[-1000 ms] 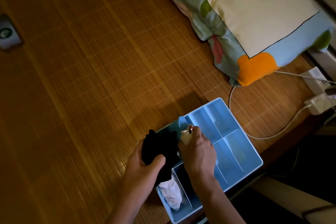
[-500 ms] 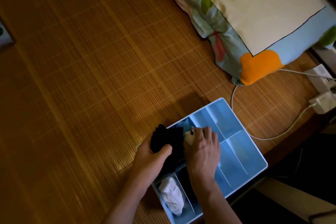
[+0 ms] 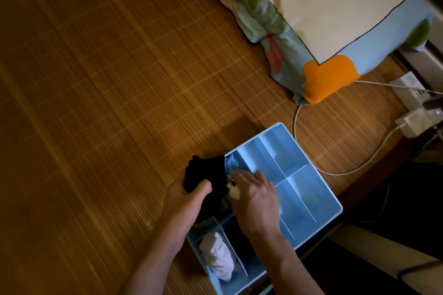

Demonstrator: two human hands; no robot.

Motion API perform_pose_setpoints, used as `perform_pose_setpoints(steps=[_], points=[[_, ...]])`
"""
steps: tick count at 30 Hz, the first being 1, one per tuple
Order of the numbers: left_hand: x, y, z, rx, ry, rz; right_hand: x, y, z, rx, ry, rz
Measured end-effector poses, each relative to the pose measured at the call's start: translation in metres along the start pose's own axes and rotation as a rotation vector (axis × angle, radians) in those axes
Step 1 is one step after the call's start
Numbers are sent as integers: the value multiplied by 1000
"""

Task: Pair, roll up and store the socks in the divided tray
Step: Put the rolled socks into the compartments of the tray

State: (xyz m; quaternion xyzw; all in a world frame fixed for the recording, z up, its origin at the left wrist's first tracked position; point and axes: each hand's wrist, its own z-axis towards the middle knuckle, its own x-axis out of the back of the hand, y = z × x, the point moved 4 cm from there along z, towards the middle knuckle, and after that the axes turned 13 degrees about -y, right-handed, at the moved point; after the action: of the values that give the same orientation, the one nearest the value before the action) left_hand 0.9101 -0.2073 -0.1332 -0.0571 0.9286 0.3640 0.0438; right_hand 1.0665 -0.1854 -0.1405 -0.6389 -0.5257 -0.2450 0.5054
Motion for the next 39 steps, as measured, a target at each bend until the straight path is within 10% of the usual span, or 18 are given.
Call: perform_pose_setpoints(steps=[7,39], points=[[5,1,-19,9,-2,14,22,39,-50,-248,287,412],[-22,-24,-68,-11,-172,35,-57,35,-111,-182,322,26]])
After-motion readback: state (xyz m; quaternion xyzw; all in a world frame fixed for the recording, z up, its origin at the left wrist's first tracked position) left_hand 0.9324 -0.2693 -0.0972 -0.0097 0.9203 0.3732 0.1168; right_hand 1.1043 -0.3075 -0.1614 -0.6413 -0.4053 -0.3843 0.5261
